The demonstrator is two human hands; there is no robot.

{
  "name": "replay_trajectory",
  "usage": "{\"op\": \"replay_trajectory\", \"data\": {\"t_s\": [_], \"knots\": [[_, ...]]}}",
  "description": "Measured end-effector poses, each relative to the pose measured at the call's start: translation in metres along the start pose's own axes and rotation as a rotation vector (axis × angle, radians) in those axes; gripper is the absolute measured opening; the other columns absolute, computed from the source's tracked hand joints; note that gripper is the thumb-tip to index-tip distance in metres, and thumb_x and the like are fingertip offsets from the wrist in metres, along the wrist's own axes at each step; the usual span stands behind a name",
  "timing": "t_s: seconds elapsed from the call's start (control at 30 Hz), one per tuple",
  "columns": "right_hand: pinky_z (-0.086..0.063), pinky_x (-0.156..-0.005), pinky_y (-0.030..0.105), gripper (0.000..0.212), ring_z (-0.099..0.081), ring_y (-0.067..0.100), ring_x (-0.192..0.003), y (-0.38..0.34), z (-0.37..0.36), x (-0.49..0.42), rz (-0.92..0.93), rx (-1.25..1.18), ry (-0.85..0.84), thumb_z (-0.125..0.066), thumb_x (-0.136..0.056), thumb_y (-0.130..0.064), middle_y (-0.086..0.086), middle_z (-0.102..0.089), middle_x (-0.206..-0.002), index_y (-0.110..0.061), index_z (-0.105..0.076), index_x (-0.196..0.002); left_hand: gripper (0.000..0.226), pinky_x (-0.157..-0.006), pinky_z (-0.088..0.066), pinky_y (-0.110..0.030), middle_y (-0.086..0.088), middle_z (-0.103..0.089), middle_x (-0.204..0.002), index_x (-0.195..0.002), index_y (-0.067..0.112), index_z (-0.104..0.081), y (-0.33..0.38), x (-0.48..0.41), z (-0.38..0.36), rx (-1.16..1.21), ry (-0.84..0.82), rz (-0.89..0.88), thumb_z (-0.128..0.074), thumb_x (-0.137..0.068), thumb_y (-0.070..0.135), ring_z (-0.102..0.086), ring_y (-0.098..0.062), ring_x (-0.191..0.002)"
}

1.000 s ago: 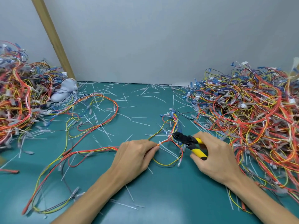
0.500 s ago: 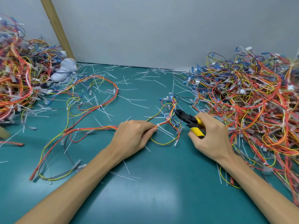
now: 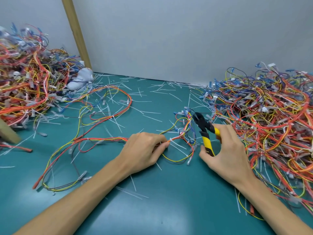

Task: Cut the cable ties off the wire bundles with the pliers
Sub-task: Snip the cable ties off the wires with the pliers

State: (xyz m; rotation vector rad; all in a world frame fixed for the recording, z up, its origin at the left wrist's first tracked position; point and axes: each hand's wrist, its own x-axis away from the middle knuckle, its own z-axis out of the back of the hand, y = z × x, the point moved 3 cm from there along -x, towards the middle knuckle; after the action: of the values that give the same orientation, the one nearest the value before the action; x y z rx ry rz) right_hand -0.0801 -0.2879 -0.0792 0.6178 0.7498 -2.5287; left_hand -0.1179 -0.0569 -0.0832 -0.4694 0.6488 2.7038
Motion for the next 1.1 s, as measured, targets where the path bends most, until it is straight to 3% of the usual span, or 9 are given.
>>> {"op": "replay_trajectory", "data": {"t_s": [0.1, 0.23, 0.37, 0.43, 0.5, 0.63, 0.8, 0.93, 1.1], "knots": [[-0.029, -0.085, 0.006, 0.069, -0.042, 0.009, -0.094, 0.003, 0.000, -0.002, -0.033, -0.027, 0.013, -0.079, -0.068, -0.020, -0.005, -0.042, -0.107, -0.010, -0.048, -0.129, 0.026, -0.056, -0.049, -0.033, 0.008, -0.062, -0.066, -0.086, 0.027, -0.067, -0.002, -0.001, -0.001, 0.015, 0.000, -0.004, -0.047, -0.093, 0.041, -0.057, -0.018, -0.063], [-0.030, -0.085, 0.000, 0.071, -0.047, -0.001, -0.090, 0.003, 0.000, -0.002, -0.015, -0.064, 0.029, -0.079, -0.068, -0.022, -0.009, -0.045, -0.106, -0.017, -0.049, -0.133, 0.028, -0.057, -0.047, -0.032, 0.013, -0.050, -0.057, -0.087, 0.028, -0.067, -0.005, 0.000, -0.003, 0.075, -0.004, 0.050, -0.045, -0.092, 0.045, -0.052, -0.013, -0.059], [-0.039, -0.089, 0.017, 0.061, -0.052, 0.006, -0.096, -0.004, 0.001, -0.001, 0.107, 0.010, -0.026, -0.073, -0.076, -0.030, -0.014, -0.052, -0.109, -0.028, -0.050, -0.132, 0.029, -0.061, -0.042, -0.025, 0.006, -0.059, -0.062, -0.085, 0.023, -0.067, -0.011, -0.002, -0.002, 0.252, -0.028, 0.140, -0.048, -0.095, 0.042, -0.052, -0.012, -0.061], [-0.041, -0.089, 0.028, 0.059, -0.053, 0.015, -0.100, -0.007, -0.001, 0.001, 0.152, 0.117, -0.054, -0.062, -0.074, -0.037, -0.012, -0.054, -0.112, -0.029, -0.051, -0.131, 0.027, -0.057, -0.034, -0.014, 0.007, -0.054, -0.058, -0.084, 0.021, -0.070, -0.012, -0.003, -0.001, 0.301, -0.040, 0.159, -0.050, -0.096, 0.034, -0.049, -0.009, -0.061], [-0.041, -0.085, 0.034, 0.062, -0.052, 0.021, -0.098, -0.008, -0.001, 0.001, 0.152, 0.200, -0.074, -0.058, -0.067, -0.038, -0.008, -0.053, -0.108, -0.027, -0.054, -0.128, 0.024, -0.054, -0.032, -0.014, 0.007, -0.046, -0.053, -0.082, 0.023, -0.070, -0.013, -0.003, 0.000, 0.333, -0.041, 0.169, -0.052, -0.097, 0.026, -0.045, -0.009, -0.057], [-0.039, -0.082, 0.037, 0.066, -0.048, 0.024, -0.094, -0.009, 0.000, 0.001, 0.173, 0.298, -0.121, -0.060, -0.059, -0.038, -0.003, -0.051, -0.104, -0.022, -0.058, -0.123, 0.025, -0.056, -0.037, -0.027, 0.011, -0.047, -0.056, -0.083, 0.029, -0.069, -0.013, -0.002, -0.004, 0.288, -0.012, 0.156, -0.047, -0.094, 0.035, -0.045, -0.008, -0.057], [-0.037, -0.083, 0.038, 0.073, -0.048, 0.027, -0.097, -0.014, -0.003, 0.002, 0.258, 0.366, -0.128, -0.061, -0.057, -0.039, 0.001, -0.052, -0.107, -0.021, -0.058, -0.127, 0.025, -0.059, -0.038, -0.027, 0.021, -0.053, -0.070, -0.087, 0.029, -0.070, -0.009, -0.001, -0.004, 0.238, 0.035, 0.087, -0.047, -0.092, 0.037, -0.047, 0.005, -0.063], [-0.036, -0.083, 0.037, 0.073, -0.047, 0.027, -0.097, -0.016, -0.005, 0.004, 0.278, 0.378, -0.122, -0.061, -0.059, -0.040, 0.002, -0.051, -0.107, -0.019, -0.057, -0.129, 0.023, -0.057, -0.045, -0.031, 0.011, -0.057, -0.075, -0.088, 0.027, -0.069, -0.004, 0.001, -0.003, 0.163, 0.046, 0.001, -0.048, -0.094, 0.034, -0.043, -0.007, -0.063], [-0.043, -0.075, 0.037, 0.060, -0.052, 0.025, -0.088, -0.018, -0.005, 0.006, 0.272, 0.323, -0.123, -0.063, -0.064, -0.041, -0.002, -0.056, -0.100, -0.018, -0.061, -0.120, 0.020, -0.053, -0.045, -0.032, 0.012, -0.048, -0.073, -0.087, 0.022, -0.068, 0.003, 0.003, 0.000, 0.084, 0.090, -0.077, -0.051, -0.095, 0.030, -0.047, -0.015, -0.066]]}}
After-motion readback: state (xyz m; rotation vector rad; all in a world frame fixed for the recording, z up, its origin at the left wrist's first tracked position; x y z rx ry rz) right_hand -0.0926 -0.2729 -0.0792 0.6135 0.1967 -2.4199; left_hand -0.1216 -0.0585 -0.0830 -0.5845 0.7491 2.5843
